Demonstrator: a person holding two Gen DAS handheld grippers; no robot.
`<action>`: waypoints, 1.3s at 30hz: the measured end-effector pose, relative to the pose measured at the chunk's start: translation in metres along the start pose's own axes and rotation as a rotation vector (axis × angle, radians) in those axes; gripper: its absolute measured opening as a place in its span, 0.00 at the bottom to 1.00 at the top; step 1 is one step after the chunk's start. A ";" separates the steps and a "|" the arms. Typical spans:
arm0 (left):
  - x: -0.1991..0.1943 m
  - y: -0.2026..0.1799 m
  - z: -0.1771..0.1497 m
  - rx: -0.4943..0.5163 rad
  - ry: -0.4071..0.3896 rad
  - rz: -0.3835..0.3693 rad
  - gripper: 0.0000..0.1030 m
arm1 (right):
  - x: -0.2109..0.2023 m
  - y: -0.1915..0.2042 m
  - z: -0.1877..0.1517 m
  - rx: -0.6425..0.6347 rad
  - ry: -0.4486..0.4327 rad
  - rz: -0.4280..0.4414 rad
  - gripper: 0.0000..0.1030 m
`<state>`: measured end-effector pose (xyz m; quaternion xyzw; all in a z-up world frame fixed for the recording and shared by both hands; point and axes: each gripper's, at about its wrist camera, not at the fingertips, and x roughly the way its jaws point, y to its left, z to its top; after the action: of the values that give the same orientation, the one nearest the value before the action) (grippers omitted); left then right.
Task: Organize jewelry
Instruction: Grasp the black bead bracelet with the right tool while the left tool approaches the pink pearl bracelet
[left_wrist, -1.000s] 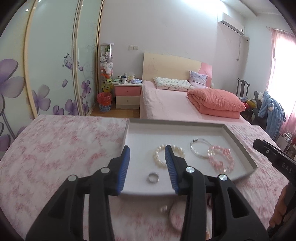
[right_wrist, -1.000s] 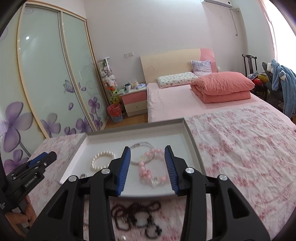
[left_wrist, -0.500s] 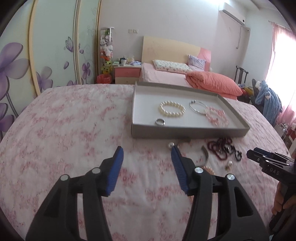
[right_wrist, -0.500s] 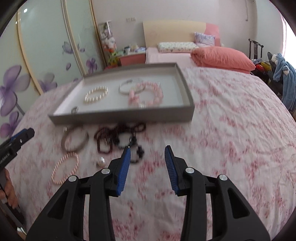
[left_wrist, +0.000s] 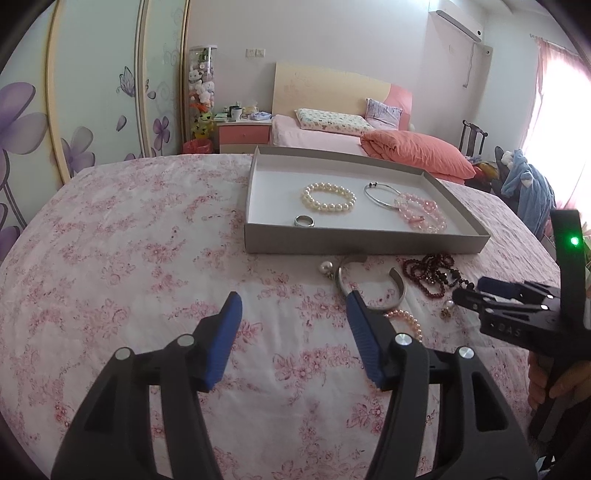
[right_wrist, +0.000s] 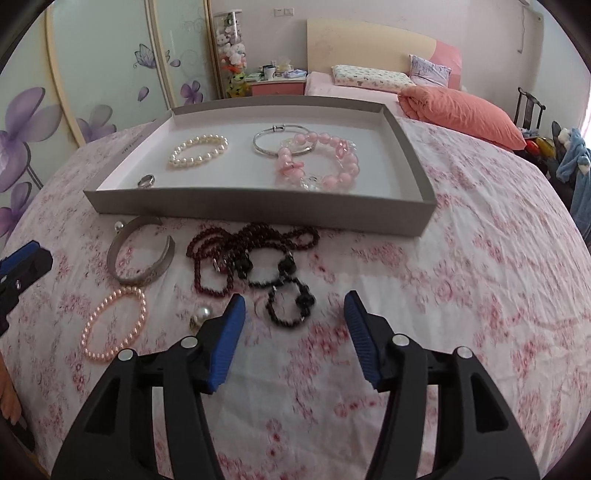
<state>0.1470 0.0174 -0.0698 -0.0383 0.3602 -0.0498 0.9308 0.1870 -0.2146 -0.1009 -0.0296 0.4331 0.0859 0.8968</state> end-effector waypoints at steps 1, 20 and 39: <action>0.000 0.000 0.000 0.000 0.001 0.000 0.56 | 0.002 0.002 0.002 -0.008 -0.003 -0.003 0.55; 0.001 -0.022 -0.006 0.067 0.034 -0.063 0.56 | -0.024 -0.025 -0.025 0.053 -0.019 -0.035 0.08; 0.036 -0.066 -0.021 0.219 0.172 -0.004 0.14 | -0.026 -0.030 -0.029 0.090 -0.020 -0.065 0.08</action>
<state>0.1553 -0.0535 -0.1024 0.0673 0.4310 -0.0938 0.8950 0.1543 -0.2513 -0.0994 -0.0024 0.4264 0.0372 0.9038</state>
